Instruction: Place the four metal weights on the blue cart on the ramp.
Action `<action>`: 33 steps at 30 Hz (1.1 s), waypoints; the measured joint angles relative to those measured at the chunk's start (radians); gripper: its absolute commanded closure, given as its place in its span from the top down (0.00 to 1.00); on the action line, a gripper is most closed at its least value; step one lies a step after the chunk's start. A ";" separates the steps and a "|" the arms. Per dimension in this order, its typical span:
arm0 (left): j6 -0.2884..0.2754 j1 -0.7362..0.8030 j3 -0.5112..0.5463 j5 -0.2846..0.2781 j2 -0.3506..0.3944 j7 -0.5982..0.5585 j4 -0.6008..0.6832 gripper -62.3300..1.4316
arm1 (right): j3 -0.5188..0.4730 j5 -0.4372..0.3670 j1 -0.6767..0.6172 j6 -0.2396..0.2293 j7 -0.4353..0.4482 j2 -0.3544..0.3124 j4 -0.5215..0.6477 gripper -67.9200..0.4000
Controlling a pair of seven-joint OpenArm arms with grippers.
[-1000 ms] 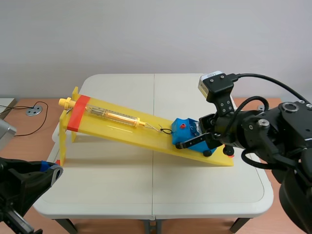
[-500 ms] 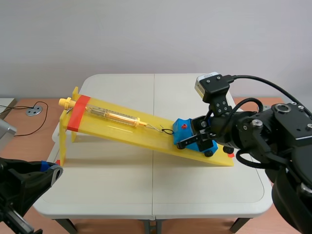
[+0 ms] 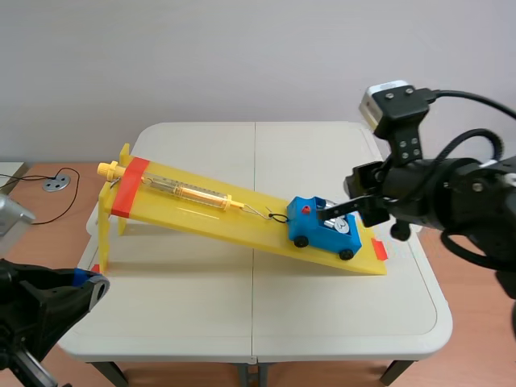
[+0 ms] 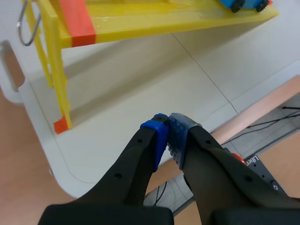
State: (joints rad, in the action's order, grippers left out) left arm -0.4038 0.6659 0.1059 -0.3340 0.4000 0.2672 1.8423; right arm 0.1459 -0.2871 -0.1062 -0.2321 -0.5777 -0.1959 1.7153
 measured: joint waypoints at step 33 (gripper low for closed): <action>0.085 -0.468 -0.291 0.487 -0.298 0.072 -0.088 0.06 | -0.500 -0.215 -0.835 -0.424 -0.004 -0.195 0.227 0.02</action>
State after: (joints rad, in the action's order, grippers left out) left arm -0.3183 0.1978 -0.1848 0.1532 0.1020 0.3397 1.7542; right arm -0.3538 -0.5022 -0.9417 -0.6559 -0.5816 -0.3908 1.9423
